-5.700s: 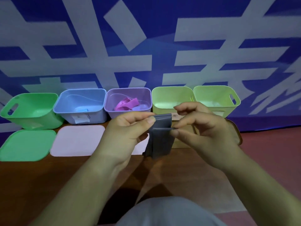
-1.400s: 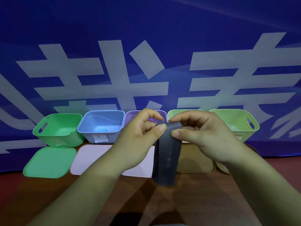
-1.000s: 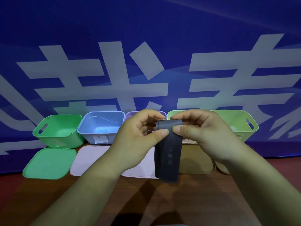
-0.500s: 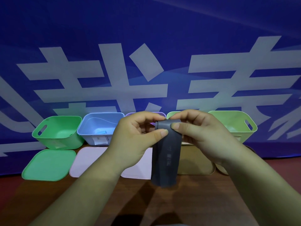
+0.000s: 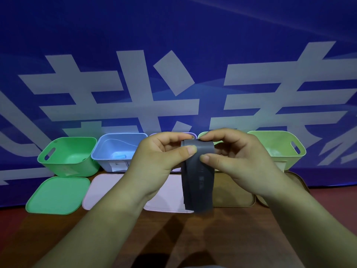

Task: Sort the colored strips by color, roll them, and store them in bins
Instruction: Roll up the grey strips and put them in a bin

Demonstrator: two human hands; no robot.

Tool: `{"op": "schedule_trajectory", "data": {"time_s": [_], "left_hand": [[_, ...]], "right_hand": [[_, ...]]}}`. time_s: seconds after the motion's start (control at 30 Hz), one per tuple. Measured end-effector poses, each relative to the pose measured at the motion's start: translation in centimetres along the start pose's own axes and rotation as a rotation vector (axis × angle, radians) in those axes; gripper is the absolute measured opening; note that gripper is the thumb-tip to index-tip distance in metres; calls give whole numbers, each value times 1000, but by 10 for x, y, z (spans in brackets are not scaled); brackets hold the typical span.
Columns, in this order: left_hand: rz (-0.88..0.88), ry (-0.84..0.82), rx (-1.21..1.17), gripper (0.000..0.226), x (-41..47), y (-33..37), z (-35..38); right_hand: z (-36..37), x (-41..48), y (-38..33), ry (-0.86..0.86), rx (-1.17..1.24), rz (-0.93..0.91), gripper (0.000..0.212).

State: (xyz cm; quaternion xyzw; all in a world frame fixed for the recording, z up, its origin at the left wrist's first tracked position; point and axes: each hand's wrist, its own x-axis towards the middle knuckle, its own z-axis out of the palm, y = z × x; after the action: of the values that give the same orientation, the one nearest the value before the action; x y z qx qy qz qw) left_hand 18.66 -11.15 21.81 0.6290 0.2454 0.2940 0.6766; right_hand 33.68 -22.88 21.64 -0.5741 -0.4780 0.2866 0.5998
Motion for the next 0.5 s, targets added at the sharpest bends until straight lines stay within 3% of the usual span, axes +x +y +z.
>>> {"op": "schedule_trajectory", "data": {"time_s": [0.23, 0.5], "left_hand": [[56, -33, 164, 23, 2, -1, -6], [153, -100, 220, 42, -2, -4, -10]], "right_hand": [[3, 3, 3, 29, 84, 33, 30], [3, 6, 8, 49, 136, 51, 28]]}}
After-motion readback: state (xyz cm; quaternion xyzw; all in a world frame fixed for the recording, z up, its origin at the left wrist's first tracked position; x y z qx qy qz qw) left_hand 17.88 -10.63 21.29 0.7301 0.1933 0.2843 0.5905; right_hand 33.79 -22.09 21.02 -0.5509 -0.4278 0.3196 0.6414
